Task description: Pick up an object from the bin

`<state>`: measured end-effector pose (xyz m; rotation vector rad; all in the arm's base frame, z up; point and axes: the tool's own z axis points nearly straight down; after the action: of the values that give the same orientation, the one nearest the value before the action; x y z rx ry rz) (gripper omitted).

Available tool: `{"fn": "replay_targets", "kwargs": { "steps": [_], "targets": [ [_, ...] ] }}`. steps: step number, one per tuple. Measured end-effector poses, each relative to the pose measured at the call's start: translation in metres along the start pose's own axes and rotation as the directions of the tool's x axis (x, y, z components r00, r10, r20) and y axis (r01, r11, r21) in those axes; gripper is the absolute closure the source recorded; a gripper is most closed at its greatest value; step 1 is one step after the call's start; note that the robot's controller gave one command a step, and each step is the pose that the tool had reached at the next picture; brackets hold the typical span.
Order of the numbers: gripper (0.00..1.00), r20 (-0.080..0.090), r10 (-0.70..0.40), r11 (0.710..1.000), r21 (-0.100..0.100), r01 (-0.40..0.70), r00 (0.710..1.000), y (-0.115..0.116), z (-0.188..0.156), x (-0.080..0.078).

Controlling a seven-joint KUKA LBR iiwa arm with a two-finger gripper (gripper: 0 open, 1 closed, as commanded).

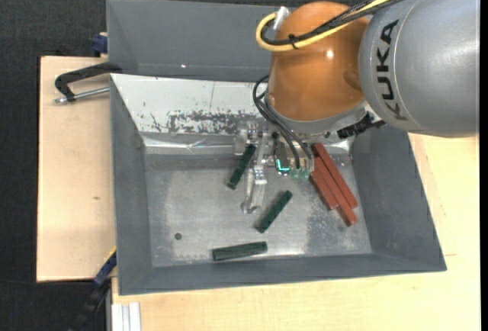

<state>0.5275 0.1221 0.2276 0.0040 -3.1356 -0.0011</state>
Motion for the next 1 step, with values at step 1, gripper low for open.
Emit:
{"fn": "replay_targets", "kwargs": {
  "steps": [1],
  "targets": [
    [0.00,0.008,0.002,1.000,-0.001,-0.002,1.000,-0.0006,-0.0038,-0.0016]
  ]
}}
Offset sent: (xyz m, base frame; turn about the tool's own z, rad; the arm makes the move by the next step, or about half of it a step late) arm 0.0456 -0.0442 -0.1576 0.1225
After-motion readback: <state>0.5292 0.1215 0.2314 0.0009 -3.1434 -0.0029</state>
